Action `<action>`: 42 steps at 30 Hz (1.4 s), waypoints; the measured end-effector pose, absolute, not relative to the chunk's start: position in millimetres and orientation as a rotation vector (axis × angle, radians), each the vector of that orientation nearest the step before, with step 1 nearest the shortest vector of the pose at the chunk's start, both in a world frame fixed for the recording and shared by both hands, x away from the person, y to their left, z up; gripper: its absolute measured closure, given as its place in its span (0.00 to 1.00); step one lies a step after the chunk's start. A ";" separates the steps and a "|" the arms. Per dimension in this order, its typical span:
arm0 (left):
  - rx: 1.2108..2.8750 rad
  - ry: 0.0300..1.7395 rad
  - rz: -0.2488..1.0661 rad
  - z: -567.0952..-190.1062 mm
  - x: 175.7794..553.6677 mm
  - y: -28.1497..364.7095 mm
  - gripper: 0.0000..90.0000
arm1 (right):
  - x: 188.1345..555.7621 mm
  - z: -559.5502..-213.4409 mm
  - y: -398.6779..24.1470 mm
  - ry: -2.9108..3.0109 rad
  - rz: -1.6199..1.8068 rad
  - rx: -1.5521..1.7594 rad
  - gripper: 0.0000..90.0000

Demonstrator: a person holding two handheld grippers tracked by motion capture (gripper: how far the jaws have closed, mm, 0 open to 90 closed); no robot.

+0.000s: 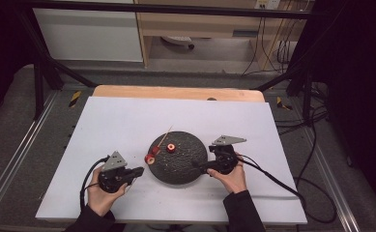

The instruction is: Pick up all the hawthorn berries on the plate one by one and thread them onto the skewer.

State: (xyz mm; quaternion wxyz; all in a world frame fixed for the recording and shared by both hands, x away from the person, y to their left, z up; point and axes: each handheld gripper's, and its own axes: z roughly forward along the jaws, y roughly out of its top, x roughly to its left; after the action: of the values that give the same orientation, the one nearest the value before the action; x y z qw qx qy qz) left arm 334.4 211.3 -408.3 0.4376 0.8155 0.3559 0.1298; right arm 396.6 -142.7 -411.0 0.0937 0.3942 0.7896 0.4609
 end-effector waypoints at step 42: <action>2.082 0.926 0.276 -431.1 330.6 251.0 0.99 | 477.0 -397.1 -43.0 2.719 0.889 1.056 0.25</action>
State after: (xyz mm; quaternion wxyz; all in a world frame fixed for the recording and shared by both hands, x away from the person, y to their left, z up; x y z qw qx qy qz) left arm 330.6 251.0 -431.1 0.4108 0.8269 0.3679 0.1098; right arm 477.0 -43.0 -397.1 0.0462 0.3461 0.8907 0.2912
